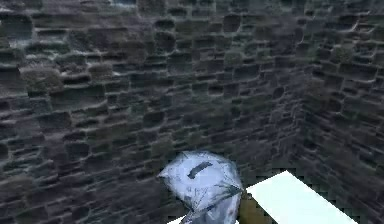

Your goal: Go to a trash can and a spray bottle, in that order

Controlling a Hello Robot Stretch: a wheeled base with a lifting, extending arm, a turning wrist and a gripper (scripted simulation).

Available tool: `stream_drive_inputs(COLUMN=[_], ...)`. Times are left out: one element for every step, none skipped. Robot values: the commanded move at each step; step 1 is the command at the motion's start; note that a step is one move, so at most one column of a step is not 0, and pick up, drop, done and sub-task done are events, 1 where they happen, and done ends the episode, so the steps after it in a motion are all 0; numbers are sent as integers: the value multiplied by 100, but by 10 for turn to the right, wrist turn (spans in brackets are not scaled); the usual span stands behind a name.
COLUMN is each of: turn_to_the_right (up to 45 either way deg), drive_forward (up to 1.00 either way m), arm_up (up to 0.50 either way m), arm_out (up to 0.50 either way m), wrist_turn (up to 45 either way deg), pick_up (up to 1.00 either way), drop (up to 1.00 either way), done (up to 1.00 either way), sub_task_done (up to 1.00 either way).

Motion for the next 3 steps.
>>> stream_drive_inputs(turn_to_the_right=[0,-450,-450], drive_forward=[0,0,0], arm_up=[0,0,0], arm_out=[0,0,0], wrist_turn=[0,0,0], pick_up=[0,0,0], drop=[0,0,0], done=[0,0,0], sub_task_done=[100,0,0])
